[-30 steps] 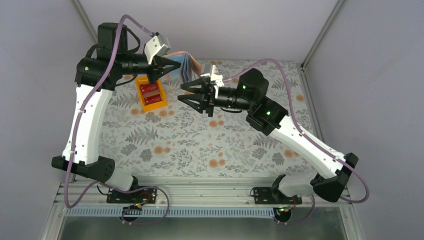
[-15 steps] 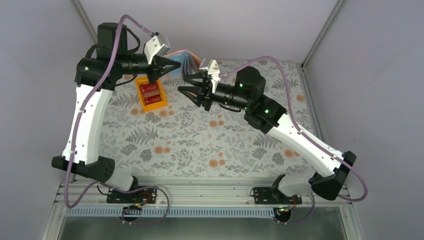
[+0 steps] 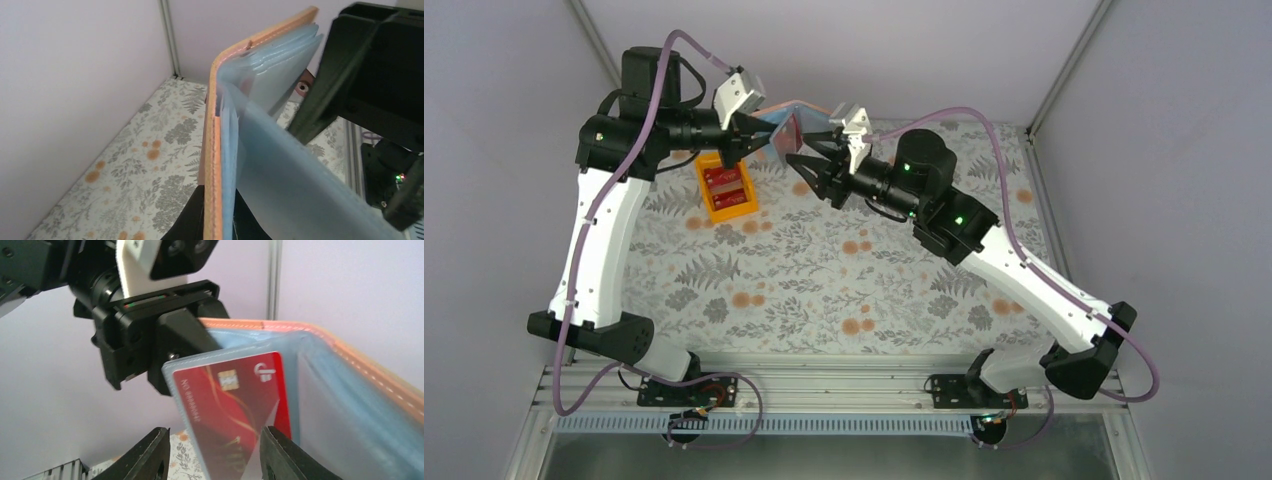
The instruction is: Take the credit cards out of the card holder
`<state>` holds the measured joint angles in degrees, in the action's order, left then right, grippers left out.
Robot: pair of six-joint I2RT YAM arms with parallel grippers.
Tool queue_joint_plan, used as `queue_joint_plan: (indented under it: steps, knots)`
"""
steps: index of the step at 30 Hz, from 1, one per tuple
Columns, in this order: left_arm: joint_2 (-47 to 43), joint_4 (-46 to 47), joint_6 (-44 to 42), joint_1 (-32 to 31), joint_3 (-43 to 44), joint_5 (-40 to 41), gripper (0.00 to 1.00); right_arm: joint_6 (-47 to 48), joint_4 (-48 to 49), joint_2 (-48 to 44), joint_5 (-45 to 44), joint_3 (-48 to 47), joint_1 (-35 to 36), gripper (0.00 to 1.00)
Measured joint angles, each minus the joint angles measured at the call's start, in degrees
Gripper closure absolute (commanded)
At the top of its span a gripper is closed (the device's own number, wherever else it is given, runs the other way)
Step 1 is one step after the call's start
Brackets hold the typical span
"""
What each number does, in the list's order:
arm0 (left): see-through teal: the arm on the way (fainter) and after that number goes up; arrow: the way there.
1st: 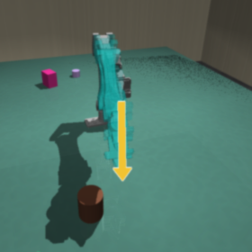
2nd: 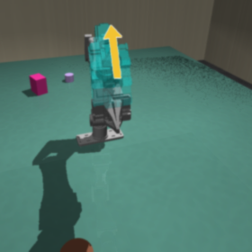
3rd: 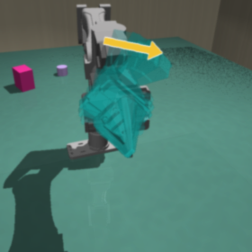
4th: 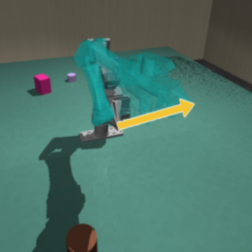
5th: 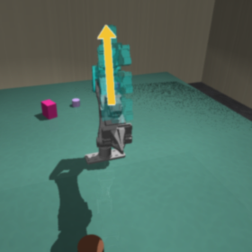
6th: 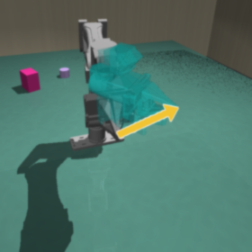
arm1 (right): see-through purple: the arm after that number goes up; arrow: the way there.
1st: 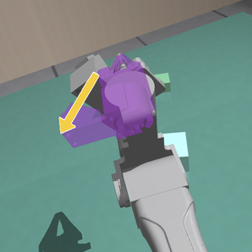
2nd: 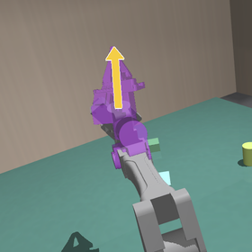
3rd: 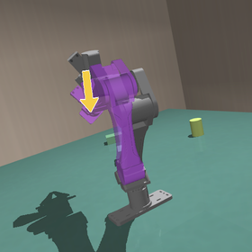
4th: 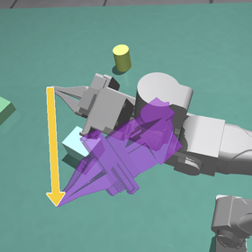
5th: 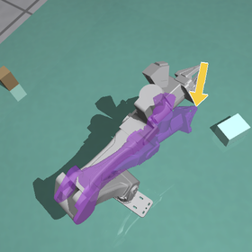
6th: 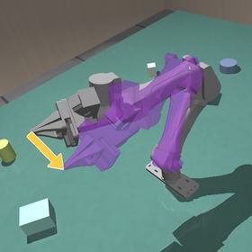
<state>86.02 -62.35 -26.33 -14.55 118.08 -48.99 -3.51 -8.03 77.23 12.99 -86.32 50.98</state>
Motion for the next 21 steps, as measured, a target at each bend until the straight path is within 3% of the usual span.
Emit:
queue_joint_plan:
  steps: [12, 16, 21]
  knots:
    - [0.0, -0.5, -0.4, -0.1, -0.7, -2.4, 0.98, 0.1, -3.3, 3.0, -6.1, -3.1, -0.3, 0.37]
    - [0.0, -0.9, -1.6, -0.1, -0.7, -3.3, 0.98, 0.6, -4.3, 3.0, -6.3, -3.1, -0.6, 0.27]
    - [0.0, -2.2, -3.8, -0.1, -0.9, -5.5, 0.98, 2.2, -6.9, 4.2, -2.8, -5.2, -1.2, 0.25]
